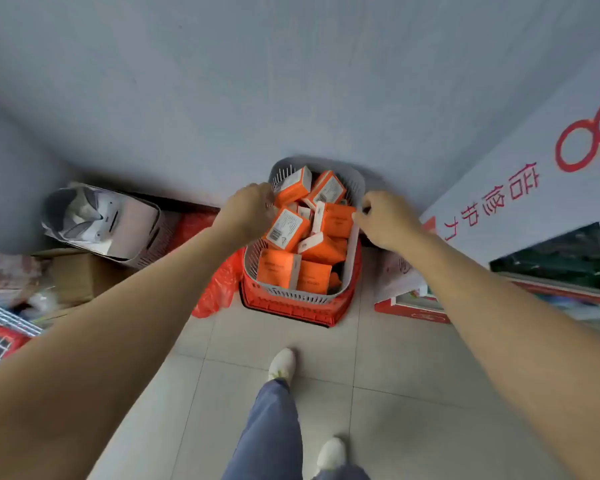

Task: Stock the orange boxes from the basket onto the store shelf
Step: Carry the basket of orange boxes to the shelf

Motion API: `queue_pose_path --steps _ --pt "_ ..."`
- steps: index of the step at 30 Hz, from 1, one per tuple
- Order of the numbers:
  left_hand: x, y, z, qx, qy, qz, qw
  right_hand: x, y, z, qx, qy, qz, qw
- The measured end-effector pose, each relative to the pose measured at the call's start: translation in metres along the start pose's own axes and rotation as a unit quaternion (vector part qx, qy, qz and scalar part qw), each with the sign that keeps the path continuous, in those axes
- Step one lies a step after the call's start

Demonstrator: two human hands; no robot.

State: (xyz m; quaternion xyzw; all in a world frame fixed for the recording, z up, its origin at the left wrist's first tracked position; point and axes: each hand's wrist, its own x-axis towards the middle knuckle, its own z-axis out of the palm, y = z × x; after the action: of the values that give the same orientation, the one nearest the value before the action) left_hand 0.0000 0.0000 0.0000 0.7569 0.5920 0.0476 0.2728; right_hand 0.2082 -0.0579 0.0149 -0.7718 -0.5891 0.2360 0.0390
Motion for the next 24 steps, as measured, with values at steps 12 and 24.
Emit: queue_pose_path --steps 12,24 --pt "0.143 -0.069 0.100 0.169 -0.116 -0.131 0.970 0.134 0.056 0.116 0.061 -0.097 0.224 0.968" --pt "0.173 -0.086 0.134 0.097 -0.126 -0.199 0.967 0.154 0.073 0.147 0.052 -0.074 0.277 0.957"
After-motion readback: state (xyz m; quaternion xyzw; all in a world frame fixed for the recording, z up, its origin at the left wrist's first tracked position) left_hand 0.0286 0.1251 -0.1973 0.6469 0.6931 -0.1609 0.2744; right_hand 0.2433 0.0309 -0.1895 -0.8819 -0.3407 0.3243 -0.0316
